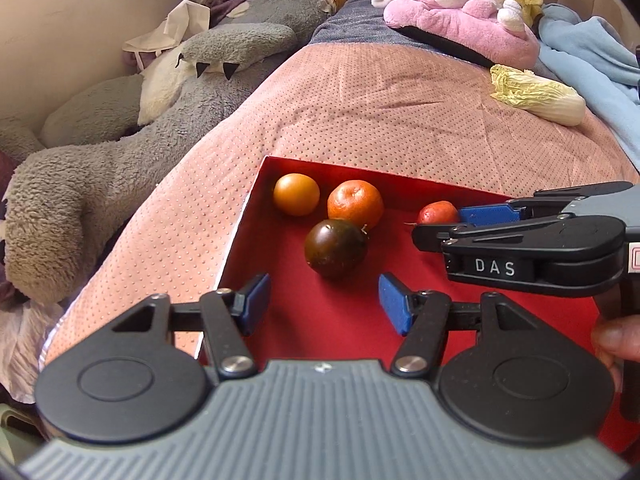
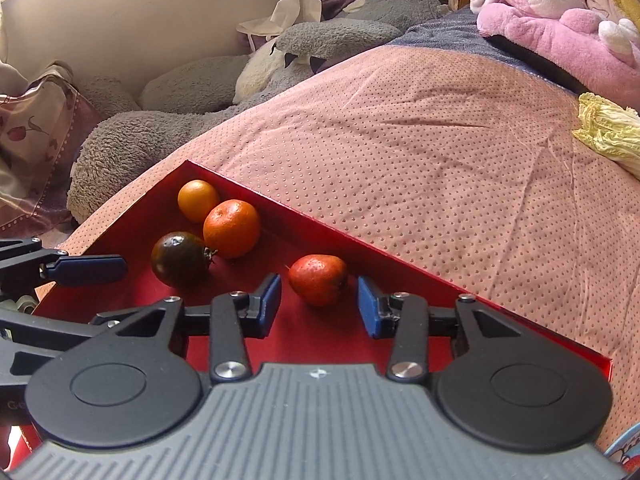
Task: Organize fruits
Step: 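Grasp the dark brown tomato with left tool while right tool grasps the red tomato, then carry the dark tomato in left tool and red tomato in right tool to the plate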
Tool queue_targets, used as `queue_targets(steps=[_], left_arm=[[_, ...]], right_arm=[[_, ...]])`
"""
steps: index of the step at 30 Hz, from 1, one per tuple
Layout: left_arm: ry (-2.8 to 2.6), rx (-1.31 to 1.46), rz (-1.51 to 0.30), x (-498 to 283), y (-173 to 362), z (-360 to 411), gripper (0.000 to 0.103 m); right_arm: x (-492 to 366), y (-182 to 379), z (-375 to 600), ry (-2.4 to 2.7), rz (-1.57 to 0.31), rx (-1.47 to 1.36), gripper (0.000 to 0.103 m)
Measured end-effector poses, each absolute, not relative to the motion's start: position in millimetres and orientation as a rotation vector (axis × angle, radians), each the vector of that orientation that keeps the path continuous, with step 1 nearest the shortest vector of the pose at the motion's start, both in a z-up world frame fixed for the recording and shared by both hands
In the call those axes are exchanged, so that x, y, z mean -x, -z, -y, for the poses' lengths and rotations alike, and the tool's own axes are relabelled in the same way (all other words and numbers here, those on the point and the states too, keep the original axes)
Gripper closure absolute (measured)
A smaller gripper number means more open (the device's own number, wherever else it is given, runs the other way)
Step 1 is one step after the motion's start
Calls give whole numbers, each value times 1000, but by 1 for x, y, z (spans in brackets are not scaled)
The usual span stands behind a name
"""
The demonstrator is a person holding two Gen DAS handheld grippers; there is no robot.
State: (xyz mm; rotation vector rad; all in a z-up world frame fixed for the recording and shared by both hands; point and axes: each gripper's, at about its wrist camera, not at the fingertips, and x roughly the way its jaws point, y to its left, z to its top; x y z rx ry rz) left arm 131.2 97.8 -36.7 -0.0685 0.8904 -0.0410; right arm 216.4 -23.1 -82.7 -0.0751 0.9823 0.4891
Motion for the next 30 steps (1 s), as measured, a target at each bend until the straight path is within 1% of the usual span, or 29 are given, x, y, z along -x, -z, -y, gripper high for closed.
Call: queue_targets(steps=[1,2,6,13,17,19,30], left_arm=[[43,65,-895,-133,37,-97,40],[44,62,-901,-135,38,-97,40],[51,55,-922,-145,43,-96,40],[31,53,-915,-153,44,-96,42],[13,50,-904,-154,45,-94,51],[22,67,-903,-153,44,-92,63],[-23,83,-889,-127,33,-78,64]], right_arm=[[-217,84,22,-489,-980,76,63],[-216,85,22,-485,-974,79,64],[-216,86,28,-476,-969,63,64],[-187,67,64,-473,-941,6,64],[-162,57,88,-462,-930,-23,65],[-149,53,99,-450,-929,-33,64],[-98,37,129,-437,-913,-22,65]])
